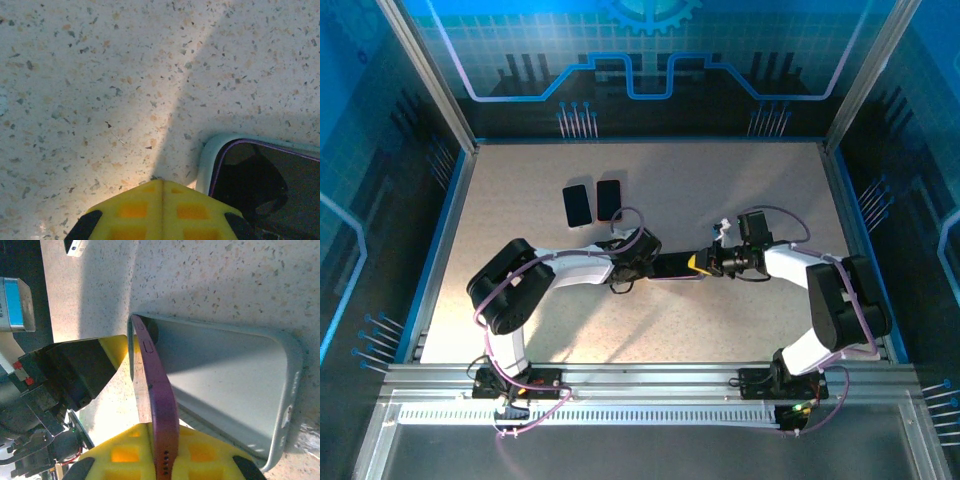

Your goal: Put the phone into the phone case

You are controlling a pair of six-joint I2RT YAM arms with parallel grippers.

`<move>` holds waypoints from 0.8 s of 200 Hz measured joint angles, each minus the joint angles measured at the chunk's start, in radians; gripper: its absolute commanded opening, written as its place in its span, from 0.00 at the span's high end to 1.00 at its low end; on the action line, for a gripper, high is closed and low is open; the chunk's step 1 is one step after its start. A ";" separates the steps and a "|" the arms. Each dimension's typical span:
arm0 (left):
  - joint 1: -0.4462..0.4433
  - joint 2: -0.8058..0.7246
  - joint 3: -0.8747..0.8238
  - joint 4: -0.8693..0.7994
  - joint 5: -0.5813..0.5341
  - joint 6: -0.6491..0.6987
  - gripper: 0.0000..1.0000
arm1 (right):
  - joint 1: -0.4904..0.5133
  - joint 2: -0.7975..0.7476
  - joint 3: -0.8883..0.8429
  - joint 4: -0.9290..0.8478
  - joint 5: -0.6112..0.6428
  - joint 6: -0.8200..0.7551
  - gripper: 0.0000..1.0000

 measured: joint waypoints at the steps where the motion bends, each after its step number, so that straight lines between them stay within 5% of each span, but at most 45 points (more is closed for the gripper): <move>1: 0.000 0.000 0.000 0.000 0.000 0.002 1.00 | 0.000 0.000 0.000 0.000 0.000 0.000 1.00; 160: 0.004 0.024 0.037 -0.026 -0.014 0.002 1.00 | -0.009 0.114 0.060 -0.011 -0.050 -0.052 1.00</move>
